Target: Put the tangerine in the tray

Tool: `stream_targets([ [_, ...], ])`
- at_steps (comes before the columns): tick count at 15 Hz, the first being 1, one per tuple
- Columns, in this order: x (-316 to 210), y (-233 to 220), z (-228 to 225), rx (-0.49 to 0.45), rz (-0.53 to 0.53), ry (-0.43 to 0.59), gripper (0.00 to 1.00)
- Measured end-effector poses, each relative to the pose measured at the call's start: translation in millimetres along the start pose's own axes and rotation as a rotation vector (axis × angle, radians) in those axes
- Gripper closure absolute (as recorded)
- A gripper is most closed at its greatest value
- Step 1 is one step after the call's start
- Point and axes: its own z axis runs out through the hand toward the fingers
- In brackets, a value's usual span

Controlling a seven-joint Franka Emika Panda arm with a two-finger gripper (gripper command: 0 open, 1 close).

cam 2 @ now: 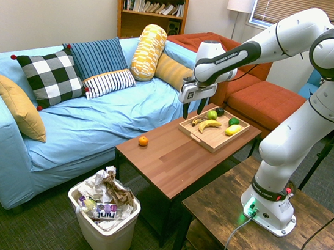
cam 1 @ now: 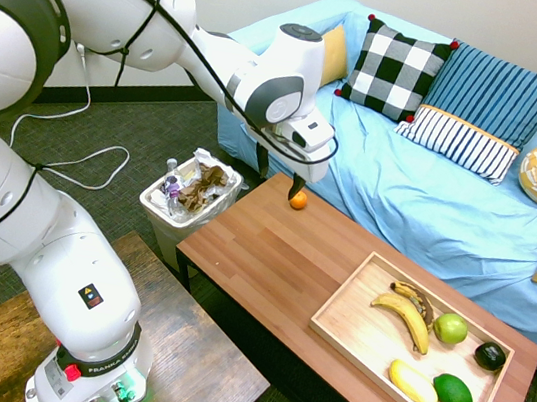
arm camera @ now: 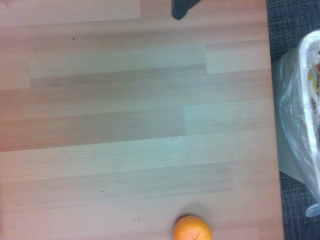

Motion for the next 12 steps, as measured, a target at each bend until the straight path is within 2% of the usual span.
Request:
stream_targets([
  [5, 14, -22, -2, 0.021, 0.016, 0.012, 0.00],
  [8, 24, -76, 11, 0.017, 0.021, 0.019, 0.00],
  [12, 35, -152, 68, -0.028, 0.054, 0.032, 0.00],
])
